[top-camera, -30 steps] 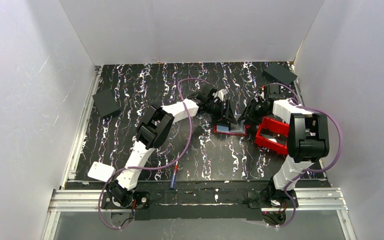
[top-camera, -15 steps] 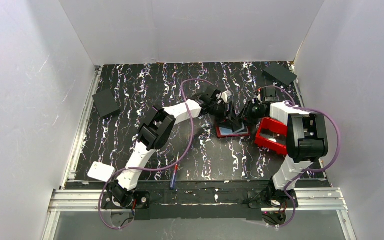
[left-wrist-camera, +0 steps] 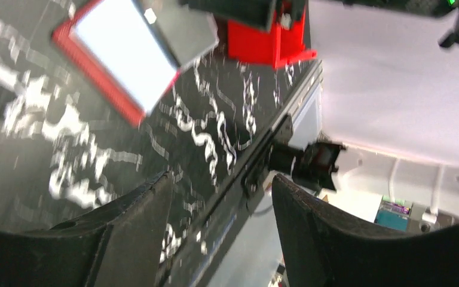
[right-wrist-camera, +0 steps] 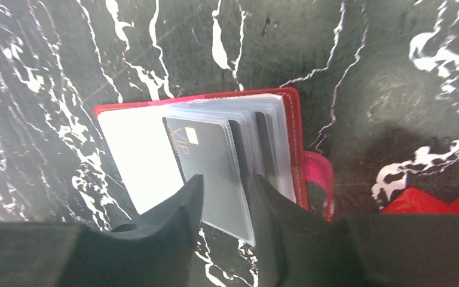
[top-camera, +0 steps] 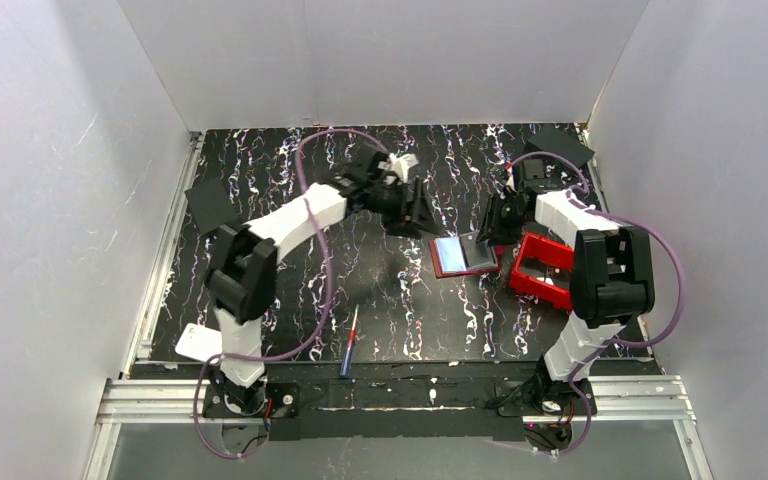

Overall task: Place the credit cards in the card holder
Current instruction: Close the card holder at the center of the board.

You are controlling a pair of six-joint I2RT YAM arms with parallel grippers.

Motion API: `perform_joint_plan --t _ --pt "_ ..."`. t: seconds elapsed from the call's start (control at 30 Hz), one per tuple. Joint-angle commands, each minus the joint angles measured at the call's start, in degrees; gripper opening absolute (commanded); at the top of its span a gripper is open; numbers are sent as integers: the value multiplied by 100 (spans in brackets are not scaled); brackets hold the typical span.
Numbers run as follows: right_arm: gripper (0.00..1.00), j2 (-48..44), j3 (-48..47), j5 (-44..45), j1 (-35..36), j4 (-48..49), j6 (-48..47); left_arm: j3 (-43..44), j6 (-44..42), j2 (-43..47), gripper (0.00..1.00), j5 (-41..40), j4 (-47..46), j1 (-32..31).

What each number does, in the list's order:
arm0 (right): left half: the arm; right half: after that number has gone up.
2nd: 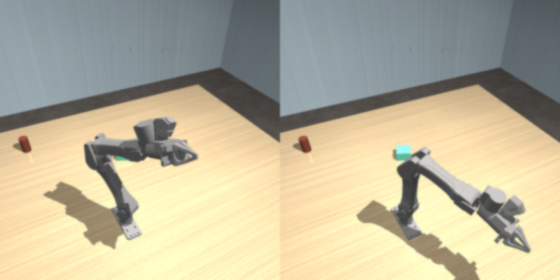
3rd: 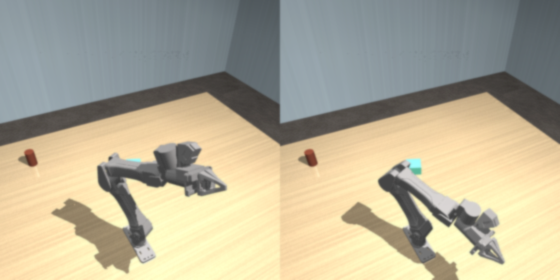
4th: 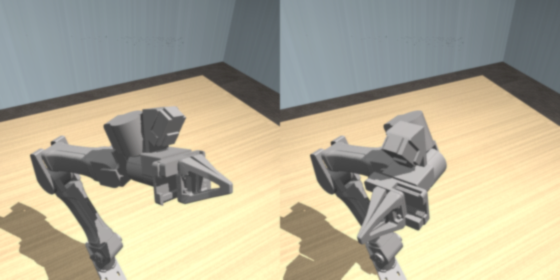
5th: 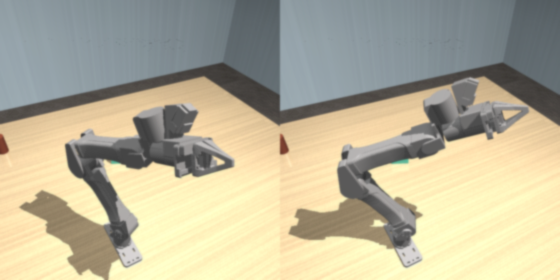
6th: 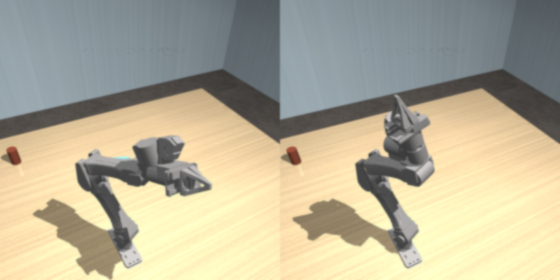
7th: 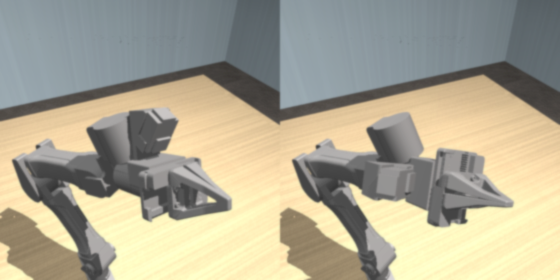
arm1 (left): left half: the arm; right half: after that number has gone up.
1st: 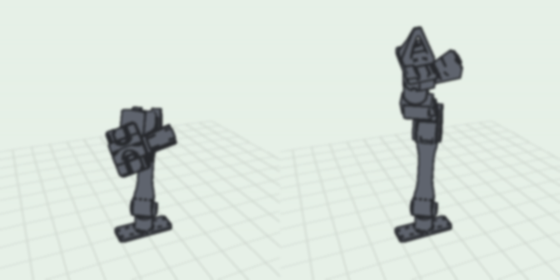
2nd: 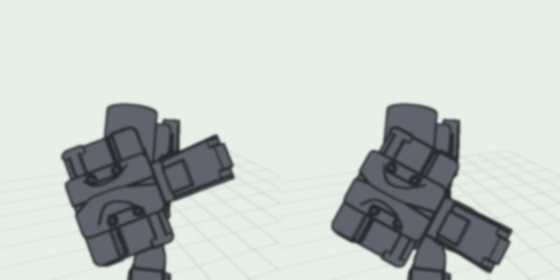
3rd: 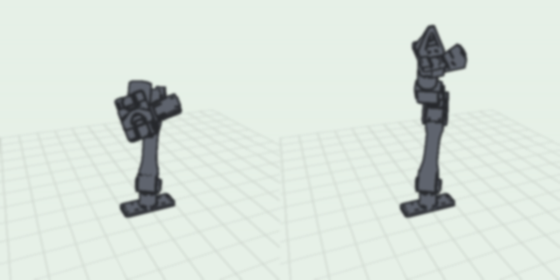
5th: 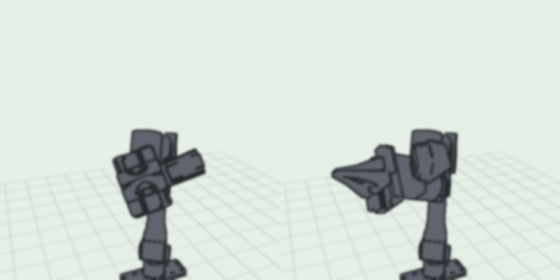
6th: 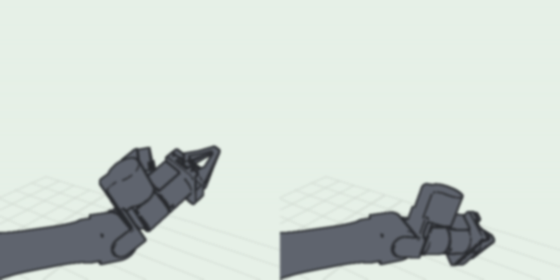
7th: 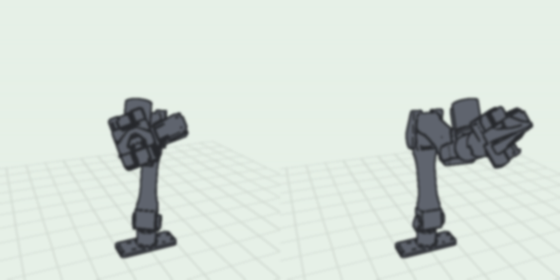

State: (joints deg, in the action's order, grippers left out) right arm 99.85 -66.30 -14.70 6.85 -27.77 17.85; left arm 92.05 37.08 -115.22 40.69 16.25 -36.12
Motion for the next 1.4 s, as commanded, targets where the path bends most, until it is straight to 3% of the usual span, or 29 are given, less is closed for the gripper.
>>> perform_joint_plan --t 0.0,0.33,0.5,0.7,0.83,0.9,1.0,1.37 --pt "36 135 -261 929 527 -331 -314 -1248 -498 1342 60 218 438 280" --pt "22 47 330 -77 1124 737 572 -3574 639 2275 58 220 -1209 596" --pt "15 -48 588 -1032 1241 1764 1331 -3875 801 2508 57 84 -1404 661" --pt "13 86 524 -1421 1476 2422 1884 -4109 821 2799 57 -164 -1364 884" --pt "23 209 434 -1253 1542 2215 1702 -4074 834 2717 59 -90 -1400 1019" --pt "33 220 275 -864 1547 1634 1334 -4013 856 2602 59 -35 -1483 1043" --pt "37 280 14 -381 1547 969 827 -3870 841 2354 59 -12 -1532 1054" --pt "32 367 -138 353 1552 425 277 -3290 847 1387 55 -7 -1799 1098"
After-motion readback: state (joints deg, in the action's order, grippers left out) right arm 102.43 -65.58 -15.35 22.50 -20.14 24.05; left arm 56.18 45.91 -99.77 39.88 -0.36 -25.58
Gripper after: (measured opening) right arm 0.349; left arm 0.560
